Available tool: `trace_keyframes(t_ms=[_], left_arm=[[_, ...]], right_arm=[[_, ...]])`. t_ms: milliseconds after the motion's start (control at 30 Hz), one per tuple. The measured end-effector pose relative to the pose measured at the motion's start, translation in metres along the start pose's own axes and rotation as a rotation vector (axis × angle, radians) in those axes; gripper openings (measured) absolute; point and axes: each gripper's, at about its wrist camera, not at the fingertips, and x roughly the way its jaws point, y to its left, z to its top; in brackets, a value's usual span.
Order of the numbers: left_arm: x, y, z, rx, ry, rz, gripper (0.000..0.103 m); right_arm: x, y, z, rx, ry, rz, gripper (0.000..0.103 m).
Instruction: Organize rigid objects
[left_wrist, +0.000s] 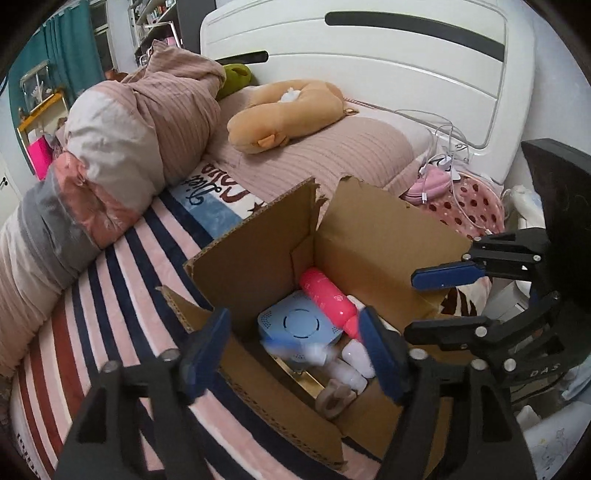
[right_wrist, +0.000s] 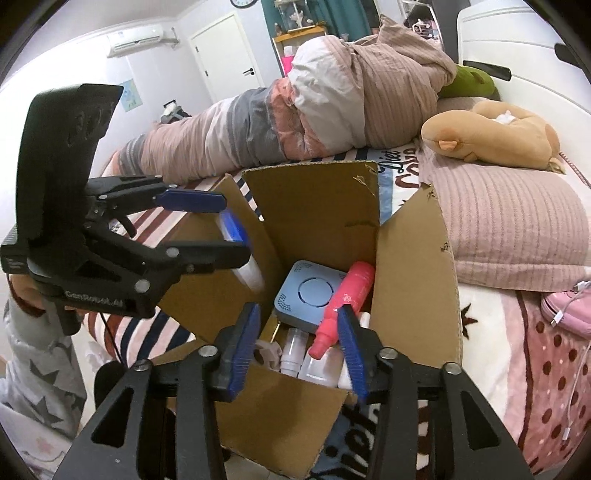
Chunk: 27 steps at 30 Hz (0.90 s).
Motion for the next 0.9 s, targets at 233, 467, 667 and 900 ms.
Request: trace_keyframes(t_ms=[233, 467, 667, 900], left_arm=[[-0.024, 0.012, -0.009, -0.046, -0.057, 0.036, 0.087], [-0.075, 0.026, -0.037, -0.175, -0.185, 0.081, 0.102], [-0.127, 0.038, -0.070, -0.343, -0.324, 0.242, 0.102], [-0.165, 0.049, -0.102, -0.502, -0.413, 0.398, 0.102]], right_arm=[[0.001, 0.006, 0.001, -0.015, -0.001, 0.005, 0.048], [-0.016, 0.026, 0.013, -0.116, -0.114, -0.030, 0.088], [-0.039, 0.058, 0.025, -0.245, -0.261, -0.065, 0.103], [-0.064, 0.090, 0.035, -0.320, -0.386, 0.019, 0.103]])
